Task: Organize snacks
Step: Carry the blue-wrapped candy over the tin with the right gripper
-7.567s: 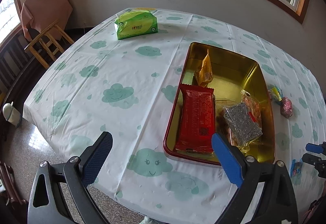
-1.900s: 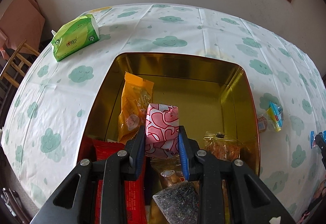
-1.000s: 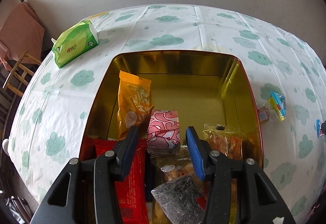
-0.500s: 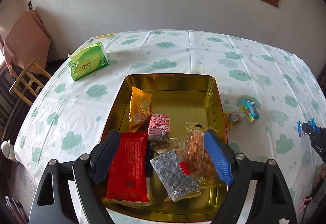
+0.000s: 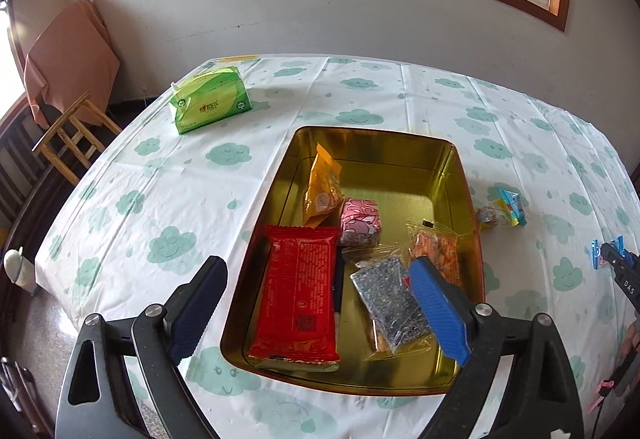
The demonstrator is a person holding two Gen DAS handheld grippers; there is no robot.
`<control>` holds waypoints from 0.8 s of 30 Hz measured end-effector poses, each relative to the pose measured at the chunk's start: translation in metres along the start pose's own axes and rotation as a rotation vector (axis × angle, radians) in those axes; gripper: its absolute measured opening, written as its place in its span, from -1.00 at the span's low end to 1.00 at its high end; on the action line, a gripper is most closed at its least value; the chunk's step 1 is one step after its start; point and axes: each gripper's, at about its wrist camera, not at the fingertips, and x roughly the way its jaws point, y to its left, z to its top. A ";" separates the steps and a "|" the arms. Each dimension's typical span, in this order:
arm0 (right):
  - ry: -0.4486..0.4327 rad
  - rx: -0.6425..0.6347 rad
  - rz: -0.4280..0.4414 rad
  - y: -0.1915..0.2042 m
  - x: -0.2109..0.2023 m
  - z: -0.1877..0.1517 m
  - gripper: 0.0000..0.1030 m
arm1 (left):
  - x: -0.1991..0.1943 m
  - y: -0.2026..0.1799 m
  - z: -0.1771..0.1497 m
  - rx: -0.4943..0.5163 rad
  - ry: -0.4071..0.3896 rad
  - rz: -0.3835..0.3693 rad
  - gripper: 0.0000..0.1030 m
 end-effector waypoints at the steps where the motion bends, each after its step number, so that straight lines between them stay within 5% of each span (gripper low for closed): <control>1: 0.001 0.004 -0.004 0.000 -0.001 0.001 -0.47 | 0.001 0.003 -0.001 -0.007 0.000 0.002 0.80; 11: -0.036 0.015 0.081 0.030 -0.031 0.022 -0.49 | 0.003 0.018 -0.010 -0.032 0.003 -0.006 0.92; 24: -0.070 -0.135 0.338 0.161 -0.050 0.050 -0.49 | -0.005 0.054 -0.015 -0.092 -0.001 0.041 0.94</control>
